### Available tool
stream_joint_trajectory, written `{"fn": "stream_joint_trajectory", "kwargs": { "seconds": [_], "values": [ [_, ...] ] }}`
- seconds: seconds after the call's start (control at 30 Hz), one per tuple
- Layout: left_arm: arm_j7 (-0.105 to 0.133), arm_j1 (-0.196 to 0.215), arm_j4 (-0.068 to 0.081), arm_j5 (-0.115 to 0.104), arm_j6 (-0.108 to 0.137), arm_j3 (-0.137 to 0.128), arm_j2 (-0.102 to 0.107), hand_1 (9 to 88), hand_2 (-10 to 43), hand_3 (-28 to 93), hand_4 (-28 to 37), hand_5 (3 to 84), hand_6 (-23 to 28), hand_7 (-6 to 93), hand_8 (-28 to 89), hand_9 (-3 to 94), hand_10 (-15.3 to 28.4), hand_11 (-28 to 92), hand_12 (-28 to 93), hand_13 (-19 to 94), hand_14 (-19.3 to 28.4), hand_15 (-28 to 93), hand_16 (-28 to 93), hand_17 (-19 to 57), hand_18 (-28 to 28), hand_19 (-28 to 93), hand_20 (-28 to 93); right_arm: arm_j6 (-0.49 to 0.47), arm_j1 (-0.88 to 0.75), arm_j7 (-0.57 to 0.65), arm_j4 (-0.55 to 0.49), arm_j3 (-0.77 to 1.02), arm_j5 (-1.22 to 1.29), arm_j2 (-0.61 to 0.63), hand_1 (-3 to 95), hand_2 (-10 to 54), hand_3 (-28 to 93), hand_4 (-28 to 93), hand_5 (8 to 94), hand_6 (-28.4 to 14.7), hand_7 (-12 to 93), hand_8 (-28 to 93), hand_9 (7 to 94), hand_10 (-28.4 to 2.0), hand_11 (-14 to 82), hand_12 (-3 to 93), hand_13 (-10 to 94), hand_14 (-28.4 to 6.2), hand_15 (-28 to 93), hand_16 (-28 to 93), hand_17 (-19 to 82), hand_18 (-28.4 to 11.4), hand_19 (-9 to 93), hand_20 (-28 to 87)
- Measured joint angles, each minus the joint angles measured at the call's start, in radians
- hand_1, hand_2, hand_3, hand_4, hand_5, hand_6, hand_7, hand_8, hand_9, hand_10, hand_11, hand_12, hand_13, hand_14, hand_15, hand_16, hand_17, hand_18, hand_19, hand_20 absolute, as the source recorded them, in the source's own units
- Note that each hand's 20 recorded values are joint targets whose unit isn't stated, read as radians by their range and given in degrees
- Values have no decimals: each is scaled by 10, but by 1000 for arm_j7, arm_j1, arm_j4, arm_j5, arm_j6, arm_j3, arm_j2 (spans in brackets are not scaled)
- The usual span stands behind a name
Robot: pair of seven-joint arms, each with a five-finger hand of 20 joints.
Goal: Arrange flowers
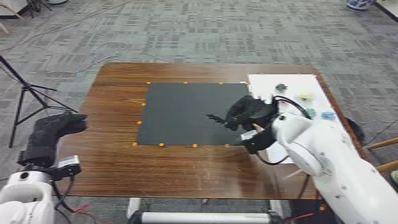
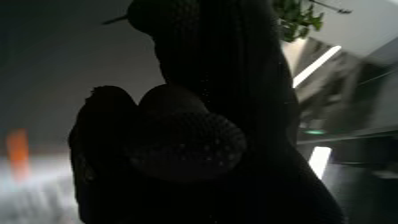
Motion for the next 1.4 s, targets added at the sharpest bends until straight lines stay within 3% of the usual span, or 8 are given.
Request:
{"fn": "stream_joint_trajectory", "kwargs": {
  "seconds": [0.13,0.23,0.3,0.87,1.17,1.3,1.33,1.4],
  "values": [
    [0,-5,8,-48,-3,-13,5,186,118,654,-282,608,31,213,-79,587,158,255,155,467,195,331,30,64,146,207,253,28,87,76,83,-61,173,-80,695,-95,473,-37,759,-57,305,224,937,-110,258,317,937,-9,597,225,773,-16,903,397],
    [0,-2,-8,-103,-2,-25,5,179,123,655,-283,605,32,208,-77,584,159,251,154,464,197,330,30,60,143,195,245,86,153,113,155,-100,266,-140,700,-95,470,-38,757,-59,313,212,937,-116,251,303,937,-9,595,222,776,-13,896,390],
    [-3,4,-21,-120,-1,-35,6,178,123,655,-283,603,32,205,-76,584,160,250,154,463,196,330,30,59,143,194,243,130,192,132,203,-112,283,-189,702,-95,466,-40,754,-59,320,206,937,-109,243,291,937,-8,593,220,777,-12,892,388],
    [-90,21,-73,-70,-55,-81,9,181,96,664,-283,586,38,198,-71,573,162,252,157,451,197,353,33,45,150,217,246,161,241,196,372,-167,28,-485,625,-64,505,-81,745,-72,276,184,910,-124,145,186,937,-7,560,197,793,-3,841,381],
    [-137,12,-76,-52,-120,-79,9,186,95,649,-283,579,43,179,-65,566,166,247,155,437,209,364,28,41,155,237,249,161,184,223,385,-166,13,-546,572,-58,493,-66,706,-96,201,231,842,-170,155,151,937,-43,529,218,778,-31,830,395],
    [-142,-1,-75,-43,-126,-69,9,194,90,652,-283,578,44,177,-63,550,164,242,153,424,203,346,21,45,156,238,243,166,181,213,389,-170,7,-540,420,-8,612,-116,637,-72,222,47,744,-172,139,160,911,-63,471,294,692,-76,895,342],
    [-142,-3,-74,-36,-126,-67,9,201,93,657,-282,580,43,176,-64,543,162,232,147,416,188,302,10,54,148,223,234,171,182,200,388,-177,4,-533,353,23,637,-126,604,-60,219,-31,664,-176,121,159,810,-96,427,296,564,-128,865,316],
    [-141,-7,-68,3,-122,-61,9,208,92,672,-282,574,41,177,-70,528,159,219,135,388,167,221,1,58,131,186,213,185,184,141,376,-203,-3,-505,312,35,654,-134,585,-57,209,-54,598,-182,105,160,674,-145,382,250,411,-176,751,324]
  ]
}}
